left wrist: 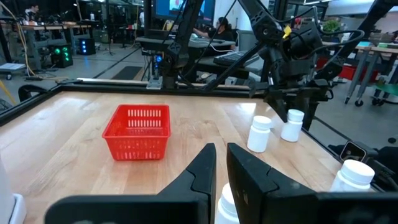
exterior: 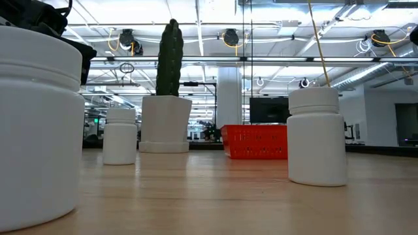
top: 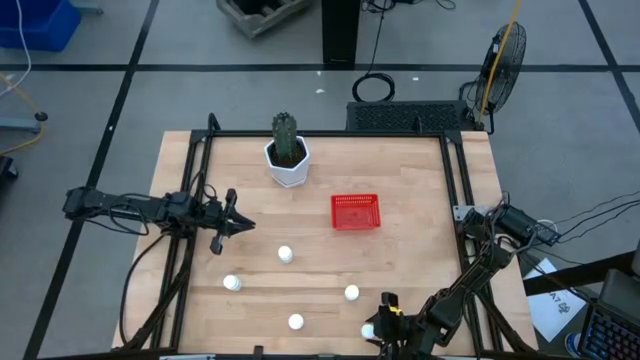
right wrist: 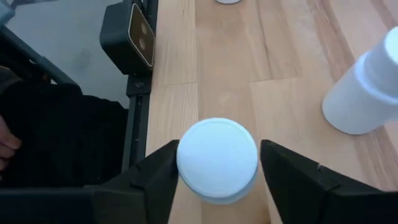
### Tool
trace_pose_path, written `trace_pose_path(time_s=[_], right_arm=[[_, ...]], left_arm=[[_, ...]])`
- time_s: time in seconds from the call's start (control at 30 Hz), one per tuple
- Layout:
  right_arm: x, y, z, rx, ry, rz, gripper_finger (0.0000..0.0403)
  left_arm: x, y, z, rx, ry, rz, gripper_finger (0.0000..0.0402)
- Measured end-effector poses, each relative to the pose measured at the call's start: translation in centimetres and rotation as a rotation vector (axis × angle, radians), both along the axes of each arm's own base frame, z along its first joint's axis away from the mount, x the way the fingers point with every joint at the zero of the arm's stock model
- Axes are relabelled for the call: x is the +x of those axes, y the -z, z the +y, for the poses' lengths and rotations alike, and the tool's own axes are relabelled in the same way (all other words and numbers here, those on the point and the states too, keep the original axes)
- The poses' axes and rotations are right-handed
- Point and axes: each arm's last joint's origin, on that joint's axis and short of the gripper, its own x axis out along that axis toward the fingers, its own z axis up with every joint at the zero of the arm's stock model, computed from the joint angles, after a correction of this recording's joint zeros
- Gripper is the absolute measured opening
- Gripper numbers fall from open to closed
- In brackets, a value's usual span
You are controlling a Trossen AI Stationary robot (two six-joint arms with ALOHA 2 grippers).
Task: Pick and place pill bottles into a basket
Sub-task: Put the white pill bottle into the red bin
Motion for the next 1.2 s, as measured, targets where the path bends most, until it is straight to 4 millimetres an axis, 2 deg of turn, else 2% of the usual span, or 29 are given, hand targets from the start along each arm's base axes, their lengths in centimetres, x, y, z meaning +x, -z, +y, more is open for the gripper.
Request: trace_pose_path(time_s=[0.2, 0.6, 0.97, 1.1, 1.2], right_arm=[[0.0, -0.1, 0.0, 0.005, 0.0, -0.005, 0.0172], [0.0, -0.4, -0.1, -0.03, -0.03, -0.017, 0.0163], [0.1, -4.8, -1.8, -0.191, -0.008, -0.194, 0.0156], [0.1, -6.4, -3.6, -0.314, 0.037, -0.224, 0.0156], [0.6, -7.6, -5.9, -0.405, 0.109, -0.216, 0.0158]], left_arm=[[0.0, 0.0, 0.0, 0.0, 0.0, 0.0, 0.0047], [0.0, 0.0, 0.0, 0.0, 0.0, 0.0, 0.0047], [0.0, 0.0, 0.0, 0.0, 0.0, 0.0, 0.0047], [0.0, 0.0, 0.0, 0.0, 0.0, 0.0, 0.0047], [0.0, 0.0, 0.0, 0.0, 0.0, 0.0, 0.0047]])
